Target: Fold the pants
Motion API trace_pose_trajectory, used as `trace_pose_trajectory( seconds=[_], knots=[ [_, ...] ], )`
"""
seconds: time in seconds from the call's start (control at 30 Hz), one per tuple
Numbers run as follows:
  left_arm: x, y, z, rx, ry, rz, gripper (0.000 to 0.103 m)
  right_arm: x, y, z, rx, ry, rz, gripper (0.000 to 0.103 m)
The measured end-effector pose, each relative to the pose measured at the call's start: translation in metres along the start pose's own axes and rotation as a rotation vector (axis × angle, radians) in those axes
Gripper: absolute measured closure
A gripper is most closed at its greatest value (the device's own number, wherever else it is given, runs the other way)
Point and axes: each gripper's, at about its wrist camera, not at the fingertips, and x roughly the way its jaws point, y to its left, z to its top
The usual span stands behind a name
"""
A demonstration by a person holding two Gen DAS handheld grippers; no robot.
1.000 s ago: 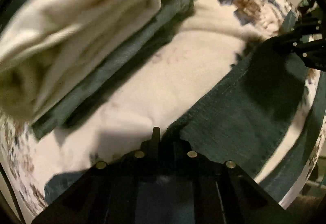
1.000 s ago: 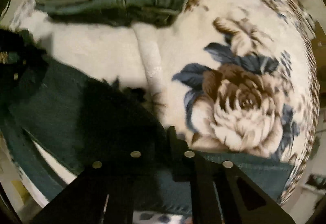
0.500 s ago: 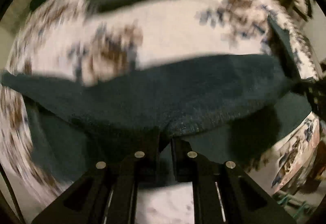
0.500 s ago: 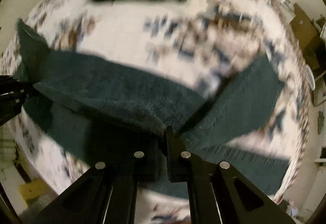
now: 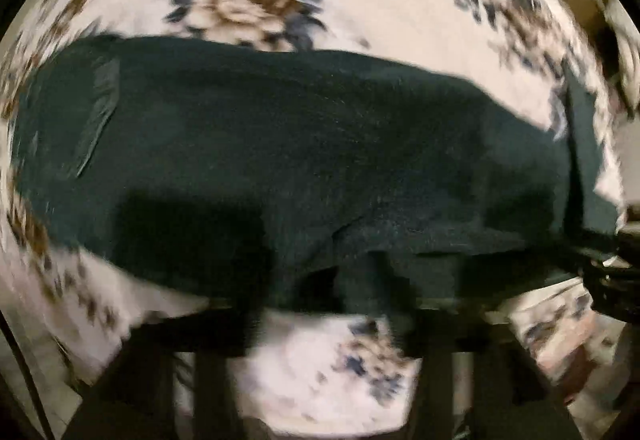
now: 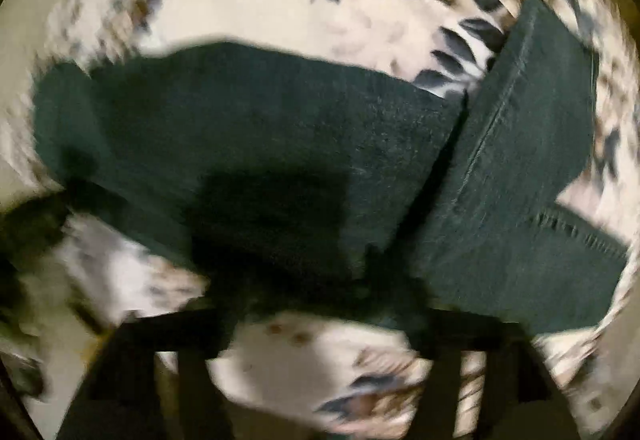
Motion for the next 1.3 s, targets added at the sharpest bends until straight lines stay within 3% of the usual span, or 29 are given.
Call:
trace_pose_trajectory(
  seconds=[0.03, 0.13, 0.2, 0.23, 0.3, 0.4, 0.43, 0.47, 0.5, 0.57, 0.7, 0.77, 0.83, 0.93, 1.03, 1.13, 1.2, 1.23, 1.27, 1.3],
  knots=[
    [-0.005, 0.004, -0.003, -0.021, -0.005, -0.001, 0.021, -0.012, -0.007, -0.002, 0.06, -0.002, 0.034, 0.016],
    [-0.021, 0.012, -0.006, -0.076, -0.035, 0.031, 0.019, -0.037, -0.035, 0.0, 0.22, -0.044, 0.086, 0.016],
    [-0.028, 0.004, -0.004, -0.084, -0.086, 0.084, 0.019, -0.047, -0.059, 0.019, 0.296, -0.095, 0.016, 0.016],
    [-0.03, -0.004, 0.002, -0.079, -0.106, 0.113, 0.019, -0.046, -0.072, 0.03, 0.329, -0.113, -0.075, 0.016],
    [-0.021, -0.016, 0.02, -0.071, -0.116, 0.167, 0.019, -0.037, -0.095, 0.054, 0.386, -0.126, -0.163, 0.016],
    [-0.009, -0.025, 0.037, -0.057, -0.138, 0.212, 0.019, -0.001, -0.117, 0.083, 0.403, -0.065, -0.214, 0.018],
    [-0.008, -0.027, 0.041, -0.053, -0.146, 0.212, 0.019, 0.011, -0.118, 0.086, 0.368, -0.029, -0.235, 0.022],
    [-0.009, -0.028, 0.043, -0.048, -0.153, 0.212, 0.019, 0.016, -0.119, 0.082, 0.351, -0.023, -0.291, 0.047],
    [-0.009, -0.03, 0.044, -0.041, -0.158, 0.219, 0.019, 0.012, -0.122, 0.072, 0.364, -0.049, -0.313, 0.059],
    [-0.012, -0.034, 0.044, -0.029, -0.166, 0.21, 0.019, -0.01, -0.136, 0.031, 0.493, -0.137, -0.251, 0.091],
    [-0.013, -0.043, 0.037, -0.029, -0.164, 0.199, 0.019, -0.057, -0.17, -0.096, 0.822, -0.294, -0.135, 0.091],
    [-0.008, -0.047, 0.031, -0.033, -0.145, 0.193, 0.019, -0.053, -0.184, -0.166, 1.003, -0.292, -0.05, 0.089],
    [0.002, -0.052, 0.025, -0.042, -0.115, 0.178, 0.019, -0.026, -0.195, -0.222, 1.146, -0.257, 0.118, 0.086],
    [0.009, -0.061, 0.02, -0.035, -0.099, 0.17, 0.019, -0.002, -0.233, -0.256, 1.231, -0.254, 0.278, 0.084],
    [0.014, -0.07, 0.016, -0.003, -0.096, 0.176, 0.019, -0.003, -0.257, -0.279, 1.261, -0.374, 0.383, 0.069],
    [0.015, -0.072, 0.013, 0.008, -0.088, 0.176, 0.019, -0.002, -0.266, -0.295, 1.301, -0.416, 0.412, 0.064],
    [0.015, -0.07, 0.012, 0.0, -0.081, 0.171, 0.019, -0.002, -0.27, -0.297, 1.294, -0.422, 0.393, 0.069],
    [0.014, -0.067, 0.011, -0.009, -0.078, 0.169, 0.019, -0.006, -0.271, -0.293, 1.277, -0.389, 0.293, 0.091],
    [0.013, -0.063, 0.011, -0.019, -0.076, 0.167, 0.019, -0.011, -0.273, -0.293, 1.257, -0.342, 0.189, 0.093],
    [0.011, -0.059, 0.01, -0.032, -0.077, 0.161, 0.019, -0.011, -0.273, -0.288, 1.258, -0.333, 0.148, 0.093]
  ],
)
